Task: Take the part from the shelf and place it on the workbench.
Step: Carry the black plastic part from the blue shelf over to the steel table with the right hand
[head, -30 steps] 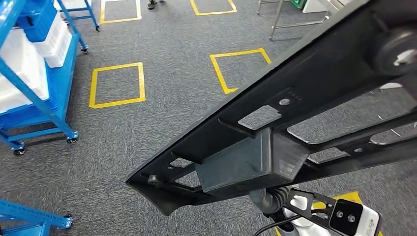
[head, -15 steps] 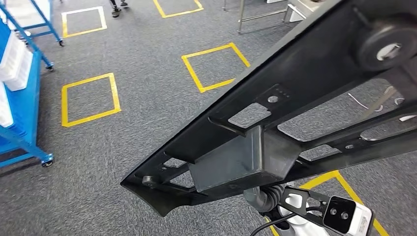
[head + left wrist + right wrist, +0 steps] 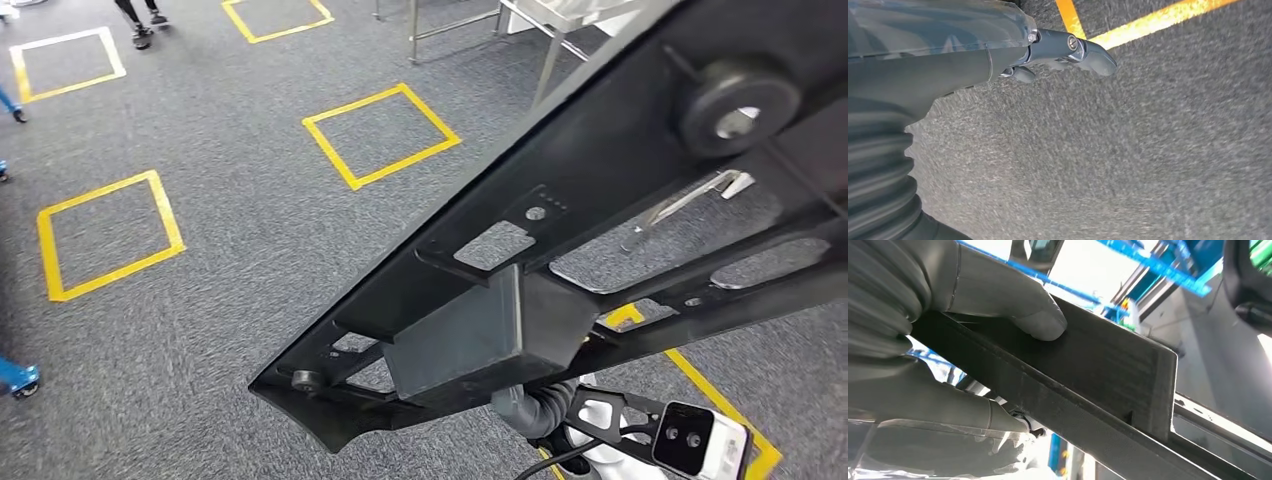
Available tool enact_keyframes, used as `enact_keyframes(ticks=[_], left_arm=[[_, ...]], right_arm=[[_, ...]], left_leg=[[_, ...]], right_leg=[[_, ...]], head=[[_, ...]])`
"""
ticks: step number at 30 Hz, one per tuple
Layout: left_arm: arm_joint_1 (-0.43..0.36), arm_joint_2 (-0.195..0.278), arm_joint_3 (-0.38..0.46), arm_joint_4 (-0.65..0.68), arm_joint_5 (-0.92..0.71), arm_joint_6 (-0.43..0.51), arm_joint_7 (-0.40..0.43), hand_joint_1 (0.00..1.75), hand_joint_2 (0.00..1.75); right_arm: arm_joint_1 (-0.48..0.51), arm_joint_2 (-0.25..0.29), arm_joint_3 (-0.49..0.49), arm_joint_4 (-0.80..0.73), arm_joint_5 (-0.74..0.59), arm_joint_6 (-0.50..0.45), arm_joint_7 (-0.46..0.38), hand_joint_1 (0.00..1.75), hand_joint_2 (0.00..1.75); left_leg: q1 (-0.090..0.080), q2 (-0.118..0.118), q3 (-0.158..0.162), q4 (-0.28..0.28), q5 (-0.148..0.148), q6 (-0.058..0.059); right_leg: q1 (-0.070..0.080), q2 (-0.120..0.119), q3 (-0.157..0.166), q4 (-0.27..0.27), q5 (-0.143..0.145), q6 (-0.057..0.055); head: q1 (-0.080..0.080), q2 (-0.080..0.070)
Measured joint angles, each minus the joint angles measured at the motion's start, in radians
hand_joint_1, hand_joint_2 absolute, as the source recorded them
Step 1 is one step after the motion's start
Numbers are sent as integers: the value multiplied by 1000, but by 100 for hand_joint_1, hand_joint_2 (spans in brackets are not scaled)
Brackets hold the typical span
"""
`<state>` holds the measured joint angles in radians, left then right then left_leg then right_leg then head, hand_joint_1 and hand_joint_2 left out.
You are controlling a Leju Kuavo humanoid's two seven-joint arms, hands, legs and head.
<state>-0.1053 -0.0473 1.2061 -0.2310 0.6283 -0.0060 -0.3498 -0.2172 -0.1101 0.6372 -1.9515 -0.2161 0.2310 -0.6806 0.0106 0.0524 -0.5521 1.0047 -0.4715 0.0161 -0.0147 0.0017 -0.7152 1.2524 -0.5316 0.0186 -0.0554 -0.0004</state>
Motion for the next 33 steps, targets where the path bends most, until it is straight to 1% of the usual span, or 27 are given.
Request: enact_keyframes(ticks=[1, 3, 4, 5, 7, 9, 11, 12, 13, 14, 15, 16, 17, 18, 19, 20, 21, 22, 23, 24, 26, 27, 28, 29, 30, 31, 33], left_arm=[[-1, 0, 0, 0, 0, 0, 0, 0, 175], [-1, 0, 0, 0, 0, 0, -3, 0, 175], [-2, 0, 0, 0, 0, 0, -5, 0, 175], [-2, 0, 0, 0, 0, -1, -7, 0, 175], [-6, -1, 0, 0, 0, -2, -10, 0, 175], [-8, -2, 0, 0, 0, -4, -11, 0, 175], [-5, -3, 0, 0, 0, -4, -14, 0, 175], [-3, -3, 0, 0, 0, -3, -15, 0, 175], [-2, -4, 0, 0, 0, -2, -15, 0, 175], [-1, -4, 1, 0, 0, -1, -16, 0, 175], [-1, -4, 2, 0, 0, -1, -16, 0, 175], [-2, -4, 4, 0, 0, -1, -17, 0, 175], [-2, -5, 5, 0, 0, -2, -17, 0, 175], [-2, -5, 7, 0, 0, -2, -18, 0, 175], [-2, -5, 8, 0, 0, -2, -18, 0, 175], [-3, -5, 9, 0, 0, -2, -18, 0, 175], [-4, -5, 10, 0, 0, -3, -19, 0, 175], [-7, -5, 10, 0, 1, -3, -19, 0, 175], [-8, -6, 11, 0, 1, -4, -19, 0, 175], [-8, -6, 12, 0, 2, -4, -20, 0, 175], [-5, -7, 17, 0, 2, -6, -20, 0, 175], [-3, -7, 20, 0, 2, -6, -21, 0, 175], [-1, -7, 24, 0, 2, -6, -20, 0, 175], [-2, -7, 28, 0, 2, -6, -20, 0, 175], [-3, -8, 30, 0, 2, -5, -19, 0, 175], [-4, -8, 32, 0, 2, -6, -18, 0, 175], [-5, -11, 33, 0, 2, -7, -16, 0, 175]], right_arm=[[5, 0, 2, 1, 0, -8, 0, 175, 175], [12, 0, 8, 1, 1, -20, 0, 175, 175], [15, 0, 11, 2, 2, -25, 0, 175, 175], [18, 0, 14, 3, 3, -30, 0, 175, 175], [26, 1, 18, 4, 4, -36, 0, 175, 175], [26, 4, 21, 5, 8, -37, 0, 175, 175], [24, 11, 27, 9, 20, -35, 0, 175, 175], [24, 15, 29, 12, 28, -33, 0, 175, 175], [24, 18, 31, 15, 35, -30, 0, 175, 175], [22, 21, 33, 18, 39, -27, 0, 175, 175], [20, 24, 35, 21, 41, -24, 0, 175, 175], [18, 27, 37, 23, 41, -20, 0, 175, 175], [15, 30, 38, 25, 42, -18, 0, 175, 175], [11, 32, 39, 26, 42, -17, 0, 175, 175], [9, 34, 39, 27, 42, -17, 0, 175, 175], [8, 35, 39, 27, 42, -17, 0, 175, 175], [7, 35, 39, 28, 42, -17, 0, 175, 175], [7, 36, 39, 28, 42, -17, 0, 175, 175], [6, 36, 39, 28, 42, -16, 0, 175, 175], [4, 36, 39, 29, 42, -16, 0, 175, 175], [0, 36, 39, 29, 43, -14, 1, 175, 175], [-1, 36, 40, 29, 44, -14, 3, 175, 175], [-2, 36, 40, 30, 46, -13, 6, 175, 175], [-3, 36, 40, 32, 49, -13, 11, 175, 175], [-4, 36, 40, 34, 51, -11, 16, 175, 175], [-6, 36, 40, 37, 53, -9, 20, 175, 175], [-12, 37, 40, 41, 56, -3, 24, 175, 175]], left_leg=[[0, 10, 3, 0, -2, -3], [-5, 26, 8, 1, -8, -12], [-7, 33, 10, 2, -11, -17], [-9, 42, 13, 1, -12, -23], [-6, 52, 18, 2, -18, -34], [-1, 19, 3, 45, -50, -43], [2, -28, -51, 163, -111, -48], [2, -37, -85, 229, -136, -50], [2, -41, -109, 273, -145, -51], [2, -43, -117, 282, -134, -51], [3, -46, -106, 250, -104, -50], [4, -54, -80, 187, -63, -49], [5, -74, -52, 120, -33, -46], [6, -93, -28, 66, -14, -43], [6, -107, -14, 33, -8, -40], [5, -115, -9, 22, -11, -35], [4, -109, -8, 18, -9, -30], [4, -100, -7, 15, -6, -23], [5, -91, -6, 10, -2, -16], [6, -79, -4, 6, 1, -9], [4, -55, -3, 1, 2, 0], [3, -42, -3, 2, 1, 1], [3, -29, -3, 2, 0, 2], [3, -16, -3, 2, -1, 2], [3, -4, -1, 2, -3, 0], [3, 6, 1, 2, -5, -2], [0, 23, 7, 3, -11, -9]], right_leg=[[0, -15, 38, -70, 33, -1], [8, -52, 102, -191, 71, -9], [12, -62, 116, -219, 74, -14], [17, -60, 116, -225, 71, -18], [15, -38, 117, -231, 75, -29], [11, -18, 122, -240, 81, -41], [10, 3, 124, -243, 83, -49], [11, 15, 124, -243, 83, -51], [11, 28, 124, -241, 83, -52], [12, 42, 124, -239, 83, -52], [12, 56, 124, -236, 82, -51], [11, 69, 124, -232, 80, -49], [12, 81, 123, -228, 78, -46], [12, 92, 120, -223, 76, -41], [11, 101, 117, -220, 76, -37], [10, 109, 113, -219, 77, -31], [8, 118, 110, -220, 80, -24], [7, 116, 108, -220, 80, -18], [8, 98, 104, -213, 74, -13], [10, 72, 93, -190, 58, -9], [10, 19, 45, -87, 0, -3], [7, 11, 13, -21, -29, 0], [5, 9, -12, 29, -44, 3], [2, 7, -21, 48, -41, 5], [1, 3, -10, 28, -21, 6], [0, -8, 20, -29, 12, 6], [7, -52, 90, -163, 61, -2]], head=[[0, 0], [0, 0], [0, 0], [0, 0], [0, 0], [0, 0], [0, 0], [0, 0], [0, 0], [0, 0], [0, 0], [0, 0], [0, 0], [0, 0], [0, 0], [0, 0], [0, 0], [0, 0], [0, 0], [0, 0], [0, 0], [0, 0], [0, 0], [0, 0], [0, 0], [0, 0], [0, 0]])
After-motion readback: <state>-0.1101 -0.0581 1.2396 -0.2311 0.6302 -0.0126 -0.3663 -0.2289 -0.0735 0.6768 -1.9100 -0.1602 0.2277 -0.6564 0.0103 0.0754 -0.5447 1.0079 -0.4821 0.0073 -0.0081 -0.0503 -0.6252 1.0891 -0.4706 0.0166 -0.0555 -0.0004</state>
